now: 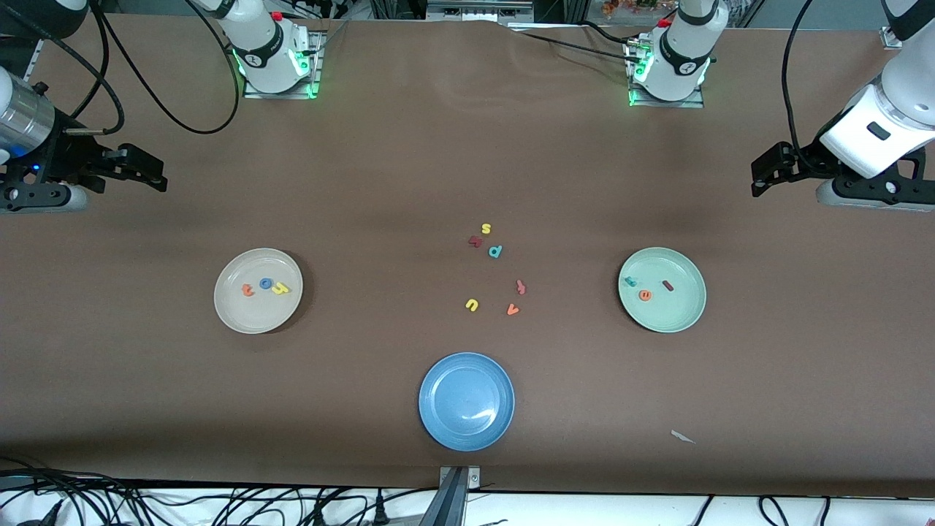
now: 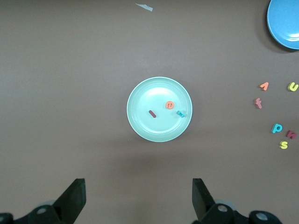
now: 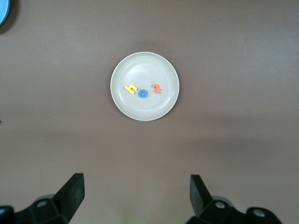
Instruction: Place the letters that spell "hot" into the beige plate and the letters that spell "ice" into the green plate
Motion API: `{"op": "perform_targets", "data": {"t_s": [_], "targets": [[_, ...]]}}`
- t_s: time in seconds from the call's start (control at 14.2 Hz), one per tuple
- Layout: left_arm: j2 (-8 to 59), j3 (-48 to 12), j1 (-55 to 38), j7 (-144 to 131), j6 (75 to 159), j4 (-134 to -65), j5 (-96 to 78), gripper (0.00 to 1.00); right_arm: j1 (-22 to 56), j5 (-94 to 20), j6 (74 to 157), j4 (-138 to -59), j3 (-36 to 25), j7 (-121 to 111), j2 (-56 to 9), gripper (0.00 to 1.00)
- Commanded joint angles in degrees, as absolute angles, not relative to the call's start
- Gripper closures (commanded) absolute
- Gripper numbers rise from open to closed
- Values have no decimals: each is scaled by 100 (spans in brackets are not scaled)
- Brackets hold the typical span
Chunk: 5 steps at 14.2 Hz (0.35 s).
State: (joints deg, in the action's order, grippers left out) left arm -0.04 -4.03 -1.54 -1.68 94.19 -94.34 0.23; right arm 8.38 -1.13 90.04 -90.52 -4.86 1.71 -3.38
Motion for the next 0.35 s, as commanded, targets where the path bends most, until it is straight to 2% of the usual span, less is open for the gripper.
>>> {"op": "perform_targets", "data": {"t_s": [0.0, 0.28], "targets": [[88, -404, -123, -53, 9299, -9246, 167, 0, 791, -18, 8956, -8895, -457, 193, -387, 0], [88, -404, -132, -88, 9299, -9246, 176, 0, 791, -18, 8965, -8912, -457, 202, -387, 0]]}}
